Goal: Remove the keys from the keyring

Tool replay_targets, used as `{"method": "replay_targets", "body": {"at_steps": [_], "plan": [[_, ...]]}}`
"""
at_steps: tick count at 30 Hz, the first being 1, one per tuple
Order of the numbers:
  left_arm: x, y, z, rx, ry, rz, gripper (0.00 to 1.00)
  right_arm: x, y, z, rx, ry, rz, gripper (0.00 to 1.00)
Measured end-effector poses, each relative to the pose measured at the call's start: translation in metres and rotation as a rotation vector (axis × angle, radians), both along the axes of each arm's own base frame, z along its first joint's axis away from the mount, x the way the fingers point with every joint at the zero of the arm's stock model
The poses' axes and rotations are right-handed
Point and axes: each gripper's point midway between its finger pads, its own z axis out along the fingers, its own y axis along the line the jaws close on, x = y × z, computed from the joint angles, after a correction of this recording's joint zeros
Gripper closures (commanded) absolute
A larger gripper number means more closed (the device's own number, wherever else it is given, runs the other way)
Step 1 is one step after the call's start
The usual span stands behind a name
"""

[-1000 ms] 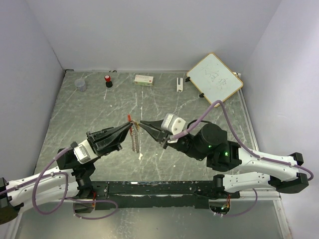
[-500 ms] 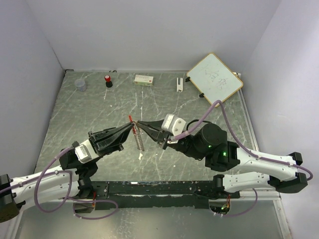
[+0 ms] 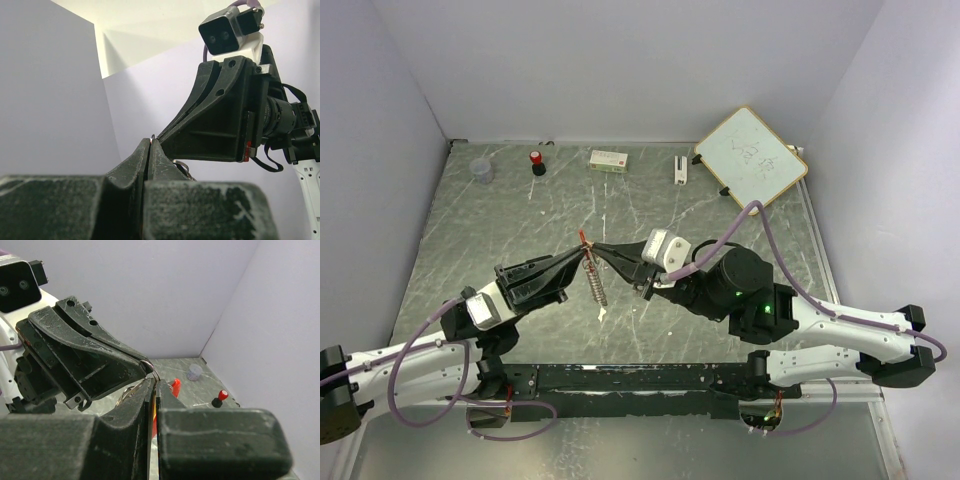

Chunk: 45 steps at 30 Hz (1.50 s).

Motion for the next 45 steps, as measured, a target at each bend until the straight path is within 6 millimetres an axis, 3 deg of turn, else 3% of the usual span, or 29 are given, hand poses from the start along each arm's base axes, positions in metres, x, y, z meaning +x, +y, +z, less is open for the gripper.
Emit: {"method": "replay_targets", "body": {"at_steps": [18, 25, 29, 35, 39, 45], "plan": [[-0.0022, -0.0011, 0.0027, -0.030, -0.025, -0.014, 0.93, -0.0012, 0.0047, 0.0016, 0.007, -0.011, 0.015, 0.90], [-0.0026, -0.0009, 0.0030, -0.032, -0.023, -0.019, 0.93, -0.0016, 0.0046, 0.0018, 0.005, -0.018, 0.017, 0.93], [-0.0029, -0.0005, 0.0035, -0.036, -0.025, -0.019, 0.93, -0.0024, 0.0050, 0.0019, 0.004, -0.023, 0.022, 1.00], [-0.0038, 0.0011, 0.0056, -0.052, -0.035, -0.018, 0.93, -0.0065, 0.0069, 0.0017, 0.000, -0.032, 0.047, 1.00], [-0.0041, 0.0009, 0.0056, -0.053, -0.037, -0.020, 0.93, -0.0079, 0.0078, -0.0005, -0.010, -0.034, 0.058, 0.89], [-0.0045, 0.0010, 0.0057, -0.052, -0.038, -0.021, 0.93, -0.0093, 0.0085, -0.0015, -0.015, -0.038, 0.067, 0.88]]}}
